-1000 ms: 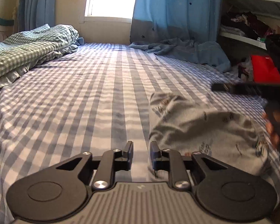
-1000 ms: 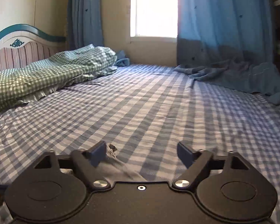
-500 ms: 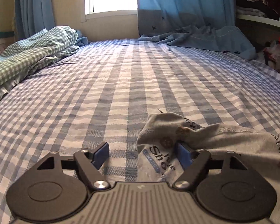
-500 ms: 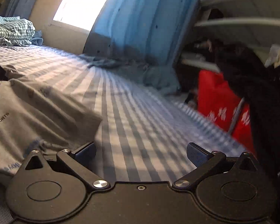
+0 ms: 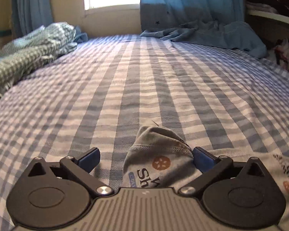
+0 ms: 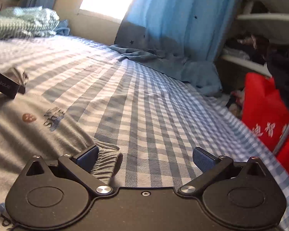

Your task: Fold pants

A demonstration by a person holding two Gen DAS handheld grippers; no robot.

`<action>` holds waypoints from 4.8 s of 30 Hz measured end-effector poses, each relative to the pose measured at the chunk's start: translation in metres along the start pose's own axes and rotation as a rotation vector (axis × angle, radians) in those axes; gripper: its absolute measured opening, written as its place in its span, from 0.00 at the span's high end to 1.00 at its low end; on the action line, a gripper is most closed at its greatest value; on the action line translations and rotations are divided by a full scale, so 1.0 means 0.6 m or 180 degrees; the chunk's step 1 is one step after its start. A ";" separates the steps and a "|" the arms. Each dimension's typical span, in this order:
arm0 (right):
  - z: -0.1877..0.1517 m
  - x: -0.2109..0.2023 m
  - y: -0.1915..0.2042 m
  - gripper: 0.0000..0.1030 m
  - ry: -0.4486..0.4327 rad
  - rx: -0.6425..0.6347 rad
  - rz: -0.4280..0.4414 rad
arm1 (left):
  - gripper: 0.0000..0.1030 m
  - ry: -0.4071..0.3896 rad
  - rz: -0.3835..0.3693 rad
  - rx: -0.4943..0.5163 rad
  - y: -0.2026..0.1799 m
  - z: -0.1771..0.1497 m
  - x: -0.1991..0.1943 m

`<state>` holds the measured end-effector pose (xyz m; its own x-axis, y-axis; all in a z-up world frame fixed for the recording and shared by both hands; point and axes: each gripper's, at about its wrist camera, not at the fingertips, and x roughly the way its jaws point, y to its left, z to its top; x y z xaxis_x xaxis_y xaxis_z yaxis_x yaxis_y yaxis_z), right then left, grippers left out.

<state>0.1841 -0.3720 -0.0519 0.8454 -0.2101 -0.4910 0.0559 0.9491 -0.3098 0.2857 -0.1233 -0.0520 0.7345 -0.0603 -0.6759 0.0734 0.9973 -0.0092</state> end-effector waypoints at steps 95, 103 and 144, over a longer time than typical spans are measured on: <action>-0.072 -0.075 -0.123 0.12 0.0403 0.2430 0.2675 | 0.24 0.0617 -0.1452 -0.0214 0.127 -0.102 -0.146; -0.099 -0.107 -0.092 0.66 0.0382 0.2394 0.1748 | 0.60 0.0691 -0.0870 -0.0273 0.113 -0.102 -0.153; -0.033 -0.209 -0.009 0.81 -0.0368 0.2076 0.1171 | 0.88 0.0247 -0.0526 -0.0092 0.078 -0.080 -0.226</action>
<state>0.0669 -0.3551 -0.0050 0.9186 0.1387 -0.3701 0.0320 0.9072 0.4196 0.1573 -0.0666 0.0040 0.6597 -0.2210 -0.7183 0.1686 0.9749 -0.1452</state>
